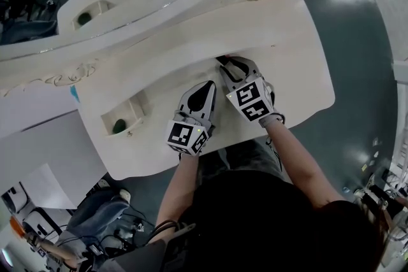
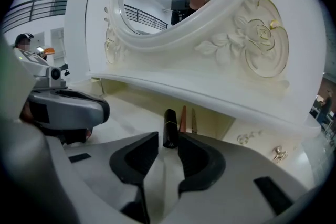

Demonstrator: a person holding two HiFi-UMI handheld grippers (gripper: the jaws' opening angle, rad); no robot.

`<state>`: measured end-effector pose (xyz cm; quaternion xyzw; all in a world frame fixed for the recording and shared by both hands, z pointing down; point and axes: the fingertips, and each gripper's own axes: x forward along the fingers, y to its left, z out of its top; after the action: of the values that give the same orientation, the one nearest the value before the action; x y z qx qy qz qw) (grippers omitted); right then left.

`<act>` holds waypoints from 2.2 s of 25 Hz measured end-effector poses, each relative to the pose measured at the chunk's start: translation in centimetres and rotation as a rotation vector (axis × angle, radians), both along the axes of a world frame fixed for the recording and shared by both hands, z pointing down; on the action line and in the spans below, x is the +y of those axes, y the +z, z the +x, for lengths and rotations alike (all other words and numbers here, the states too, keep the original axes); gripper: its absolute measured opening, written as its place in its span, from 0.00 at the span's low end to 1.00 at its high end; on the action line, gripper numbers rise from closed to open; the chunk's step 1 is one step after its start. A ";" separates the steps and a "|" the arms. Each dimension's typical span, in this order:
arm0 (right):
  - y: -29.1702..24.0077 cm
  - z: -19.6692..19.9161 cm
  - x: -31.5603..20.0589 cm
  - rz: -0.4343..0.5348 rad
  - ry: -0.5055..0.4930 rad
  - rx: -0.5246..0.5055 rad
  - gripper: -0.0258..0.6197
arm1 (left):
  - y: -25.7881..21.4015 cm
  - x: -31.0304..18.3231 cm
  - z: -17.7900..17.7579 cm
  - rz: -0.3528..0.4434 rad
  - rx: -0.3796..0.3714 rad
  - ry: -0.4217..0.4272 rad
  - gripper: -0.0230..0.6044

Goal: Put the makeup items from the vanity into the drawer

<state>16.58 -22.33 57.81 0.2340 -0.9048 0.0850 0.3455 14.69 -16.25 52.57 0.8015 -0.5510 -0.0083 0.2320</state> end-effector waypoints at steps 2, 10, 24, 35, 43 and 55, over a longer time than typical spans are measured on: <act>0.2 0.1 -0.4 0.012 0.000 0.017 0.22 | -0.1 0.1 0.1 0.001 -0.001 0.001 0.06; 1.1 -0.1 -0.6 0.036 0.003 0.061 0.21 | -0.3 0.8 -0.2 0.000 0.005 -0.009 0.06; 0.7 -0.4 4.7 0.034 -0.130 0.041 0.20 | -0.3 3.0 -1.5 -0.008 0.016 -0.047 0.06; 1.5 -1.0 8.2 -0.024 -0.156 0.078 0.23 | -0.6 5.9 -3.2 -0.010 0.027 -0.073 0.06; 1.3 -2.1 7.2 -0.052 -0.053 0.114 0.29 | -1.2 8.6 -5.0 -0.026 0.023 -0.078 0.06; 0.5 -5.0 10.3 -0.065 -0.067 0.096 0.21 | -2.0 12.7 -8.7 -0.014 0.018 -0.109 0.06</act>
<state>11.58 -12.02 58.34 0.1960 -0.8914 0.0914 0.3983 5.98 -3.60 50.62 0.7685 -0.5919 -0.0242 0.2419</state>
